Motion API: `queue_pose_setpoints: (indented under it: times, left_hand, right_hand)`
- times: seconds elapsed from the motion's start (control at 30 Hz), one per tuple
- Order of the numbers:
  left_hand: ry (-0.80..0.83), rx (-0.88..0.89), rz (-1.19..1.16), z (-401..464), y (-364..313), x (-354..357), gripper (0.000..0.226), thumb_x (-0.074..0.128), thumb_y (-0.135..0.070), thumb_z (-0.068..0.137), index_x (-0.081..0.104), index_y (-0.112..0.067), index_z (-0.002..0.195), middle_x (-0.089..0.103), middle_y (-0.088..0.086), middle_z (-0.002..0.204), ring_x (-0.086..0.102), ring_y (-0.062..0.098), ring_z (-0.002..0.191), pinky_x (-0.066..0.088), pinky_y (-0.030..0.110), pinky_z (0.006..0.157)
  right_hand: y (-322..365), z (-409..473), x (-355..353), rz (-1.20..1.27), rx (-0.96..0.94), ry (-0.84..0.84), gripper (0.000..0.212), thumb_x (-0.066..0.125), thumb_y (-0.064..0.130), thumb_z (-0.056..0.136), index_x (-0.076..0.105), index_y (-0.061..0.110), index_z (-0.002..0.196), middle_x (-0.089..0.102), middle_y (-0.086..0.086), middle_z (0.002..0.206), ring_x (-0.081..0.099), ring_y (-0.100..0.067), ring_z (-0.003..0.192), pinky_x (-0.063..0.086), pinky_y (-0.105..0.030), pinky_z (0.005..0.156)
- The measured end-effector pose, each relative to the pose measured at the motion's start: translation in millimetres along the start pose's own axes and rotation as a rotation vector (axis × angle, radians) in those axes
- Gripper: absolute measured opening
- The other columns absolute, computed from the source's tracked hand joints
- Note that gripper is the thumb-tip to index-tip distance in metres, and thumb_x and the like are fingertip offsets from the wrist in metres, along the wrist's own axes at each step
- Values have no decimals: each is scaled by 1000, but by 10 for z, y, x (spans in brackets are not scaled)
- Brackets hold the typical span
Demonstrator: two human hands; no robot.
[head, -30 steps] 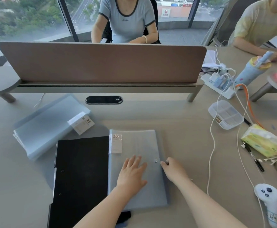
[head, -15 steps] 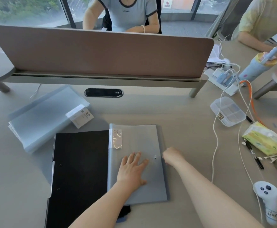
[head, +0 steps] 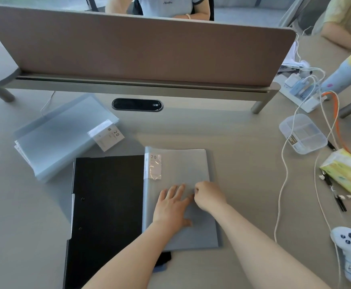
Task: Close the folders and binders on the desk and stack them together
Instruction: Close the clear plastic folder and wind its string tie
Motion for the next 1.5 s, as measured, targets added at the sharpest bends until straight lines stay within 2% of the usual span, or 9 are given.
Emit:
queue_pose_setpoints:
  times: [0.13,0.2,0.37,0.6,1.0,1.13,1.23,1.33,1.5]
  left_hand:
    - [-9,3,-13,-12,9,-11,83,64,-57,83,21,-40,152,5,1,166,5,28,152,8,44,121]
    - [-11,1,-1,-18,9,-11,84,63,-58,83,20,-40,153,3,0,167,5,28,152,8,45,121]
    - [-8,-3,16,-30,-3,-16,85,63,-59,83,18,-40,154,2,-1,167,5,27,152,10,44,121]
    - [-5,-12,15,-10,3,-7,85,63,-58,83,19,-41,153,2,0,167,4,28,151,8,45,121]
    - [11,-19,22,5,9,34,84,64,-57,83,19,-41,152,2,1,167,4,28,152,5,46,121]
    - [16,-24,35,4,24,15,84,63,-57,84,20,-38,153,4,2,167,5,28,152,5,45,122]
    - [-49,-140,-8,-49,142,-104,81,62,-54,86,23,-31,153,6,4,167,5,28,152,5,43,122]
    - [-180,-330,-81,-194,365,-240,83,61,-52,86,20,-27,154,4,8,167,2,30,153,7,44,122]
    - [-276,-619,-313,-404,666,-350,85,65,-50,84,21,-22,152,23,11,160,24,31,145,30,41,113]
  right_hand:
    - [-81,-175,74,0,-12,10,26,44,24,94,66,10,94,68,-16,112,62,-34,107,47,-34,80]
    - [-186,-242,105,46,32,45,25,44,23,92,61,12,76,69,-16,105,63,-34,101,45,-32,72]
    - [-517,-281,40,142,169,148,25,46,9,79,46,12,55,49,-2,57,54,-28,70,29,-22,47]
    - [-645,-61,-202,150,223,107,23,44,6,81,66,8,77,64,-11,76,58,-28,72,36,-25,53]
    - [-248,228,-241,238,90,26,31,48,17,87,54,12,57,60,-2,57,56,-25,60,42,-30,55]
    - [-331,207,-211,421,72,-117,13,55,23,92,58,17,81,63,2,76,62,-25,81,41,-31,67]
    - [-523,141,-237,495,181,-249,18,53,20,92,62,14,106,67,-3,103,62,-27,96,45,-33,78]
    - [-653,48,-250,452,273,-305,25,51,16,91,65,10,110,65,-11,114,62,-31,102,45,-34,80]
    - [-602,-39,-233,392,308,-209,21,47,7,83,66,5,76,65,-17,76,59,-42,81,46,-36,62]
Point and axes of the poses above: each hand's wrist, its own z-axis towards the middle knuckle, its own x-axis out of the palm, y = z × x, the point moved 6 cm from there along z, towards the middle knuckle
